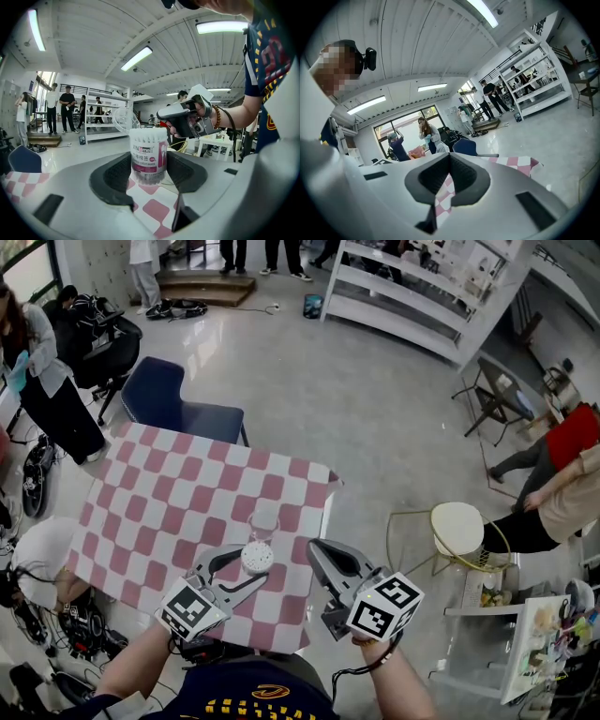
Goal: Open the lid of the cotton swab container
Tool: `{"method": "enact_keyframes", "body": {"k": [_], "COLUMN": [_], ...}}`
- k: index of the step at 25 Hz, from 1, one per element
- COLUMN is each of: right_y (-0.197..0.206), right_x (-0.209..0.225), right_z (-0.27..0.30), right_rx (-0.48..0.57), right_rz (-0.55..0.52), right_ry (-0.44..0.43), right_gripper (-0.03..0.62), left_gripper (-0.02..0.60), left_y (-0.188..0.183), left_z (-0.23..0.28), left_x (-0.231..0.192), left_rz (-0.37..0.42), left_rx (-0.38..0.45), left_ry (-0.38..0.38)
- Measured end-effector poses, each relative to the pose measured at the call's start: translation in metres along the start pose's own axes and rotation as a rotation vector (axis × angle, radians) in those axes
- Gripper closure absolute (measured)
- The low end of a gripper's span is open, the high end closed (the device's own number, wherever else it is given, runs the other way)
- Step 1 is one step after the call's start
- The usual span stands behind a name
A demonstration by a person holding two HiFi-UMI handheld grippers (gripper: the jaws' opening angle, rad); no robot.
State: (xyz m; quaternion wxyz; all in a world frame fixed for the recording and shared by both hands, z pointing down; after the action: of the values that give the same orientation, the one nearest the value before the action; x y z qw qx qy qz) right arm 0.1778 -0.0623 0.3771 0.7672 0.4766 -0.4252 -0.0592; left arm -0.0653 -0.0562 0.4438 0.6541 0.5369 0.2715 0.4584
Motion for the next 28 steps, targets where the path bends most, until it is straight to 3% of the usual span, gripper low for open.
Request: {"method": "enact_keyframes", "body": {"k": [10, 18, 28], "right_y": [-0.0004, 0.0036, 0.0073], "right_x": [-0.0031, -0.0077, -0.0022], "right_z": [-0.002, -0.0016, -0.0036], "right_rx": [-0.002, -0.029, -0.032], "right_rz": [-0.027, -0.118, -0.09], "right_ry": [0.016, 0.029, 0.046], "right_gripper": [0.582, 0.582, 0.583], "left_gripper": [0.342, 0.342, 0.342], "left_y": [-0.0008, -0.0033, -0.004], "left_z": [0.0002, 0.0014, 0.0013], "left_x": [-0.0012, 0.0003, 0.0009], "left_rz": [-0.003, -0.003, -0.009], "left_rx": [0.01, 0.023, 0.03], "left_ry": [0.001, 0.004, 0.004]}}
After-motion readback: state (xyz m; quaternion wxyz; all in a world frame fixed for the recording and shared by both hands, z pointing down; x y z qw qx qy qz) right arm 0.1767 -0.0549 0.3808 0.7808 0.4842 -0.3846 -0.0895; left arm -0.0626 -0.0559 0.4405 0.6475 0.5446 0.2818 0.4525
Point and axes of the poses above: the fingertips, and each gripper's own axes: z forward along the fingers, x to its right, y out of its underside, the point moved 10 cm from there along -z, backward along the fingers, and after that the axes turned 10 degrees about z, right-handed, at the moved point
